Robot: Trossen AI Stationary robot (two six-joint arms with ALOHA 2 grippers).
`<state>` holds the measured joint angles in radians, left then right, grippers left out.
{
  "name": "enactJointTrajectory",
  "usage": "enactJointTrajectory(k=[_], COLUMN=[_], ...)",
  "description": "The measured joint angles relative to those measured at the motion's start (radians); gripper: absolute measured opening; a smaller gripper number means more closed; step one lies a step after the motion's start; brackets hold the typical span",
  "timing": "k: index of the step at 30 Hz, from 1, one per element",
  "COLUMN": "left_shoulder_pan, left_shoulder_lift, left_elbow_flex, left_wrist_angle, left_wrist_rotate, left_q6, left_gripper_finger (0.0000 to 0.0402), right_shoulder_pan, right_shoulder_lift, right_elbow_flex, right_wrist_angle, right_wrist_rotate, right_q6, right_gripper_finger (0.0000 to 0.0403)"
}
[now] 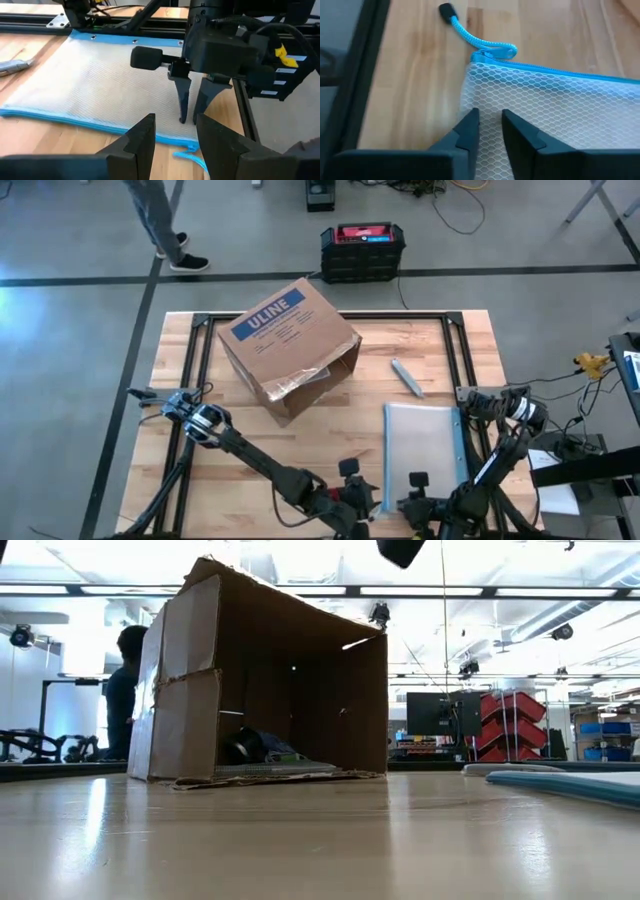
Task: Unpack boxes
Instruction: Open the white zip bag
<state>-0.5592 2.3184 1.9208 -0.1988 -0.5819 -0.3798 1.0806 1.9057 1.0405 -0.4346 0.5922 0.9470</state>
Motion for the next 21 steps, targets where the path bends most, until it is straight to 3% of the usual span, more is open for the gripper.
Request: enactJointTrajectory(k=[4,14,21], left_shoulder_pan=[0.012,0.030,0.042], left_shoulder_lift=[0.000,0.000,0.000], left_elbow_flex=[-0.033,-0.048,-0.082], left_wrist_angle=[-0.001,0.034,0.150], left_wrist_rotate=[0.026,0.095,0.156], left_q6=[0.000,0.059,0.060], left_gripper_finger=[0.0130,0.0129,0.0134], right_shoulder_pan=[-0.012,-0.010,0.013], right_shoulder_lift=[-0.021,-0.172,-0.208], right_elbow_flex=[-0.002,-0.005,-0.013], right_wrist_angle=[-0.006,-0.083,-0.075], right_wrist_rotate=[0.008,0.070,0.037], right_q6=[-0.048,-0.107,-0.174], right_gripper_finger=[0.0006,0.0001,0.0003])
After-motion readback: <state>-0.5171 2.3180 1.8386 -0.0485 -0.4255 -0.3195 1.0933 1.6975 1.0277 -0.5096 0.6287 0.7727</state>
